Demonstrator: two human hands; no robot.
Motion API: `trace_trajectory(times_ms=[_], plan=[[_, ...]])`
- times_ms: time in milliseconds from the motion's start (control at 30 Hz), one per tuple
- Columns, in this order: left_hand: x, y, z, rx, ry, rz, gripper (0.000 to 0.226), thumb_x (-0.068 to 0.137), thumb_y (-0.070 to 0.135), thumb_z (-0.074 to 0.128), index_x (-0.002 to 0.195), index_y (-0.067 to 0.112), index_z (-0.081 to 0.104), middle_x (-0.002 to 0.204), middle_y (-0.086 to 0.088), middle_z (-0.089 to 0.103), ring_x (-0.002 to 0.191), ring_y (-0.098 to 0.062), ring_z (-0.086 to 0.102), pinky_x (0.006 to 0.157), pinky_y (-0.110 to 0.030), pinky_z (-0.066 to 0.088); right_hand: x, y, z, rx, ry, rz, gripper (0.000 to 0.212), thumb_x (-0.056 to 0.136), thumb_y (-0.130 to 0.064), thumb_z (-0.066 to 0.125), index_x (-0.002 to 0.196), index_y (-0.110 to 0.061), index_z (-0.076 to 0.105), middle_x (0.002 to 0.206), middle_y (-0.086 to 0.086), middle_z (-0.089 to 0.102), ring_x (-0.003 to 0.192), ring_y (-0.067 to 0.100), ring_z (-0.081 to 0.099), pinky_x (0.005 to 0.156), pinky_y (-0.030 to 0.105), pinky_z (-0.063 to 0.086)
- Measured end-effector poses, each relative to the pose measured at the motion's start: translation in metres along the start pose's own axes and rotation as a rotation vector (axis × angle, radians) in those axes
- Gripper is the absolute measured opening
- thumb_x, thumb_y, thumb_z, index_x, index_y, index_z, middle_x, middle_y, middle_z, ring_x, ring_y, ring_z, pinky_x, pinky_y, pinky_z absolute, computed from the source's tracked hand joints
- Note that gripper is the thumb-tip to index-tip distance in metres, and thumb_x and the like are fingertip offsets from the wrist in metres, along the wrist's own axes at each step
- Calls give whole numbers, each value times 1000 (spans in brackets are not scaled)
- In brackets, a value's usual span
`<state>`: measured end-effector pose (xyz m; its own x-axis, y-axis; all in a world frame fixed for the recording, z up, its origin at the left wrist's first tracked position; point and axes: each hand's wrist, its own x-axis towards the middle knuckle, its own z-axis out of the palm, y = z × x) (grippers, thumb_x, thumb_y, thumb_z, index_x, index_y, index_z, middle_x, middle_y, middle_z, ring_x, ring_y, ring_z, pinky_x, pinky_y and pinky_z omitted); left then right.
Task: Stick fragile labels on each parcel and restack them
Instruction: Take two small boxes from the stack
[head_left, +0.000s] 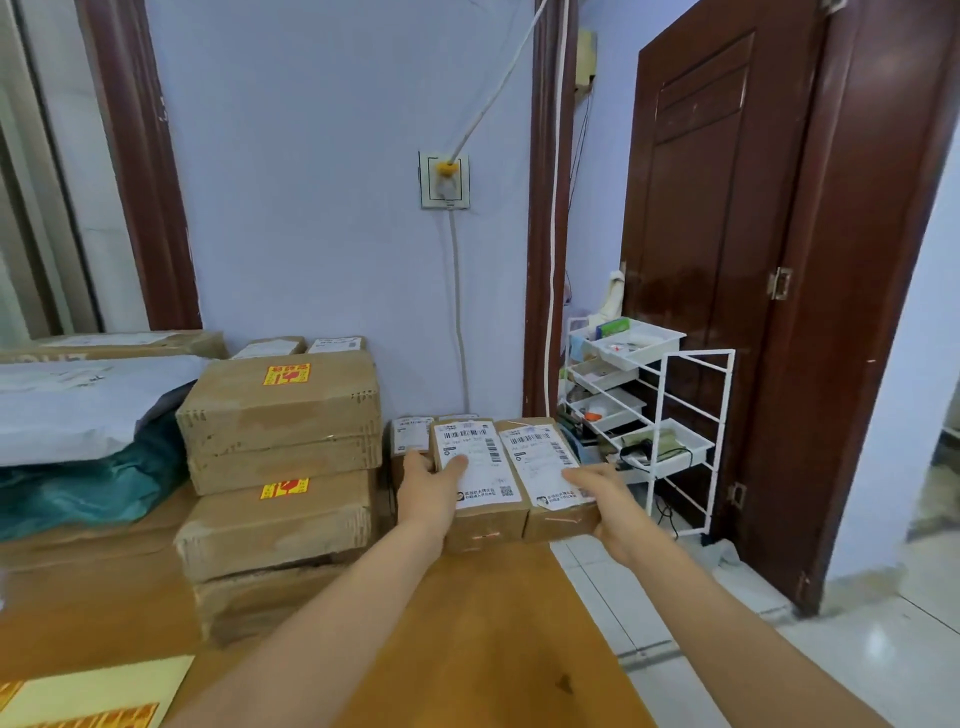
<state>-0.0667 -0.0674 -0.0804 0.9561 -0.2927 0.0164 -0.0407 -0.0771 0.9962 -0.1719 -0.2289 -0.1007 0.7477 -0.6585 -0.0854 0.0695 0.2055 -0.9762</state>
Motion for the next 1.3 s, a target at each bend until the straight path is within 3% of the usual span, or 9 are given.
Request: trace_trajectory(times_ms=[100, 200, 400, 567, 867, 967, 1100, 1200, 1300], plan=[[-23, -11, -14, -14, -3, -26, 32, 94, 30, 57, 88, 11, 33, 78, -1, 45, 63, -12, 42, 52, -26, 30, -25, 13, 0, -13, -5, 20, 17, 90, -13, 62, 101, -11, 49, 90, 9, 69, 69, 18, 68, 58, 31, 53], [-44, -28, -29, -74, -65, -78, 34, 92, 32, 61, 87, 12, 33, 84, -3, 52, 69, -13, 49, 55, -25, 35, -45, 31, -2, -18, 12, 41, 21, 89, -15, 64, 105, -9, 50, 89, 9, 70, 68, 18, 69, 61, 32, 54], [-86, -57, -61, -132, -109, -183, 38, 93, 33, 58, 103, 9, 31, 89, -2, 55, 73, -10, 51, 55, -22, 36, -87, 63, 6, -110, -23, 61, 23, 89, -24, 65, 103, -13, 51, 85, 5, 73, 71, 17, 69, 60, 31, 53], [-106, -87, -93, -153, -72, -234, 41, 90, 38, 61, 105, 11, 33, 109, -14, 63, 83, -17, 58, 64, -27, 44, -113, 82, 23, -156, -85, 83, 22, 89, -23, 65, 102, -16, 49, 90, 8, 72, 73, 19, 68, 57, 30, 52], [-125, -115, -136, -216, -23, -282, 43, 89, 35, 64, 110, 12, 36, 99, -12, 68, 89, -22, 65, 70, -30, 50, -136, 109, 53, -186, -119, 92, 27, 88, -20, 66, 106, -9, 50, 99, 10, 71, 79, 19, 69, 59, 25, 50], [-124, -122, -150, -204, 39, -275, 38, 87, 34, 66, 104, 13, 39, 95, -11, 68, 87, -23, 65, 71, -32, 52, -137, 115, 68, -186, -140, 103, 24, 89, -21, 66, 104, -11, 50, 98, 9, 70, 83, 19, 68, 66, 28, 51], [-119, -131, -171, -163, 106, -291, 44, 84, 34, 70, 109, 11, 42, 96, -11, 68, 88, -25, 66, 71, -35, 53, -137, 130, 88, -184, -154, 138, 27, 88, -22, 67, 105, -11, 49, 101, 11, 69, 97, 27, 66, 91, 43, 50], [-116, -133, -185, -143, 145, -300, 44, 85, 30, 70, 111, 13, 39, 91, -9, 65, 81, -22, 64, 59, -30, 49, -139, 139, 105, -168, -145, 174, 23, 89, -21, 66, 101, -12, 48, 100, 11, 69, 97, 29, 65, 95, 45, 49], [-110, -134, -197, -133, 158, -300, 43, 86, 30, 69, 111, 11, 41, 94, -11, 66, 80, -23, 65, 58, -31, 49, -141, 147, 119, -157, -145, 192, 19, 91, -20, 63, 98, -12, 47, 96, 10, 68, 91, 25, 65, 88, 40, 48]])
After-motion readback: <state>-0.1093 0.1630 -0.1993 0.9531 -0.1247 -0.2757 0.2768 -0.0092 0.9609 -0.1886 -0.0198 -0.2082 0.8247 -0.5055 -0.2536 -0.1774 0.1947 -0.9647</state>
